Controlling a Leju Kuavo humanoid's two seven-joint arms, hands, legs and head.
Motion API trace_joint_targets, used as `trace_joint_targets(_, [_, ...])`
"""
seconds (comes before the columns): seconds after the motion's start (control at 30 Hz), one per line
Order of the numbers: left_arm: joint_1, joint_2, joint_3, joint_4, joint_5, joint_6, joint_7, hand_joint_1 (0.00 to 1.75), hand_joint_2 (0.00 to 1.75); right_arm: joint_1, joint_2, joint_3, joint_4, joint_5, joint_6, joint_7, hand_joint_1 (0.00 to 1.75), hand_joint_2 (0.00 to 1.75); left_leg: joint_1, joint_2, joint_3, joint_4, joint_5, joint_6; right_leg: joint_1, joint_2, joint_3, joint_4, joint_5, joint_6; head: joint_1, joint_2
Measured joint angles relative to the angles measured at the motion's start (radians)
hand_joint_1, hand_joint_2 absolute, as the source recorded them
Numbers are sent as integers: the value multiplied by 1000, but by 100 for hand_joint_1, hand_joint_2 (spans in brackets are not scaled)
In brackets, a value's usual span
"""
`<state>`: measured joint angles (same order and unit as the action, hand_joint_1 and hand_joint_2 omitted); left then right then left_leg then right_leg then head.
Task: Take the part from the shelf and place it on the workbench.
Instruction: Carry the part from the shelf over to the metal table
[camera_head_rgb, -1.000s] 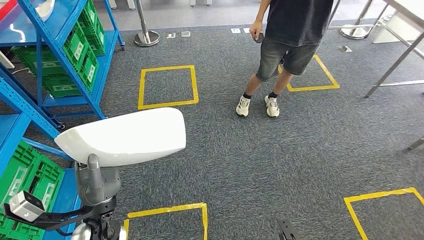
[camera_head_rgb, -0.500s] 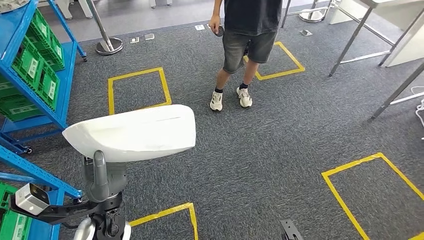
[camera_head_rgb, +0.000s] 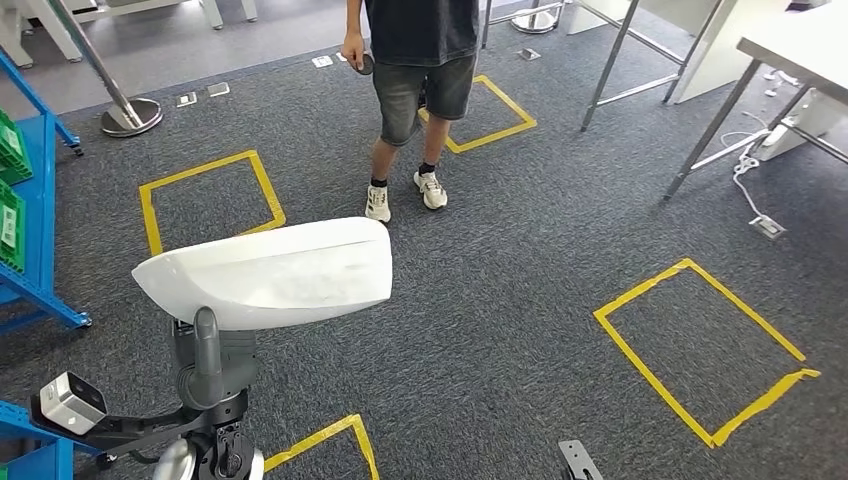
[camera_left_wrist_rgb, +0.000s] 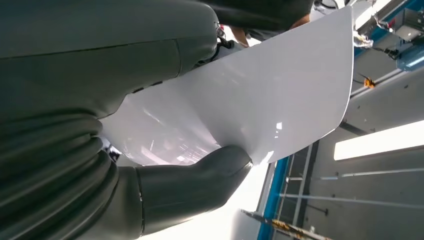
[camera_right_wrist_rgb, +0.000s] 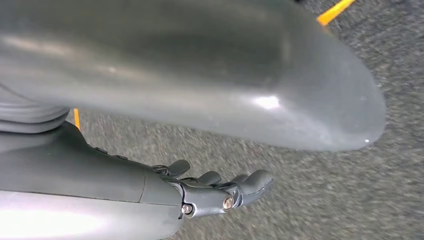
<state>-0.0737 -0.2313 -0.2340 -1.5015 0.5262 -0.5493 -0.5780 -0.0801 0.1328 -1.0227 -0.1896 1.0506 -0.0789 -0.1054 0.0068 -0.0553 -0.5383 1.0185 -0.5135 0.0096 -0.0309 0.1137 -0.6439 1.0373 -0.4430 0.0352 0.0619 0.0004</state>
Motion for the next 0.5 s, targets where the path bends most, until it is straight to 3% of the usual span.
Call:
trace_joint_targets(0.03, [0, -1, -1, 0, 0, 0, 0, 175, 175, 0, 0, 0, 0, 0, 0, 0, 0, 0, 1, 15, 1, -5, 3, 7, 3, -28, -15, 30, -18, 2, 1, 0])
trace_joint_targets(0.1, [1, -2, -1, 0, 0, 0, 0, 175, 175, -4, 1, 0, 0, 0, 1, 0, 0, 0, -3, 48, 0, -7, 5, 15, 9, -87, -71, 150, -82, 4, 3, 0])
trace_joint_targets(0.17, [2, -1, -1, 3, 0, 0, 0, 175, 175, -5, 1, 0, 0, 0, 1, 0, 0, 0, -7, 81, -3, -4, 3, 17, 10, -103, -121, 262, -125, 6, 4, 0])
trace_joint_targets(0.2, [2, -1, -1, 4, 0, 0, 0, 175, 175, -3, 1, 0, 0, 0, 1, 0, 0, 0, -8, 96, -4, -3, 2, 18, 10, -106, -118, 267, -119, 5, 4, 0])
trace_joint_targets(0.23, [2, -1, -1, 5, 0, 0, 0, 175, 175, -2, 1, 0, 0, 0, 1, 0, 0, 0, -8, 109, -4, -2, 1, 18, 10, -110, -94, 230, -98, 4, 4, 0])
trace_joint_targets(0.33, [0, -1, -1, 6, -1, 0, 0, 175, 175, -3, 1, -1, 0, 0, 0, 0, 0, 0, -12, 142, -2, 2, -6, 9, 16, -155, 21, 33, -31, -7, 3, 0])
trace_joint_targets(0.4, [-1, -1, -1, 6, -4, 4, 0, 175, 175, -5, 1, -1, 0, 0, -1, 0, 0, 0, -16, 156, 2, 2, -9, -2, 22, -166, 37, -5, -25, -19, 0, 0])
trace_joint_targets(0.47, [-3, -2, -1, 5, -15, 20, 1, 175, 175, -3, 1, -1, 0, 1, -3, 3, 0, 0, -15, 164, 7, -1, -11, -14, 20, -146, 36, -12, -20, -30, 0, 0])
trace_joint_targets(0.5, [-4, -2, -1, 5, -26, 34, 2, 175, 175, -2, 1, -1, 0, 2, -5, 6, 0, 0, -14, 152, 6, 6, -19, -19, 17, -137, 38, -15, -17, -36, -1, 0])
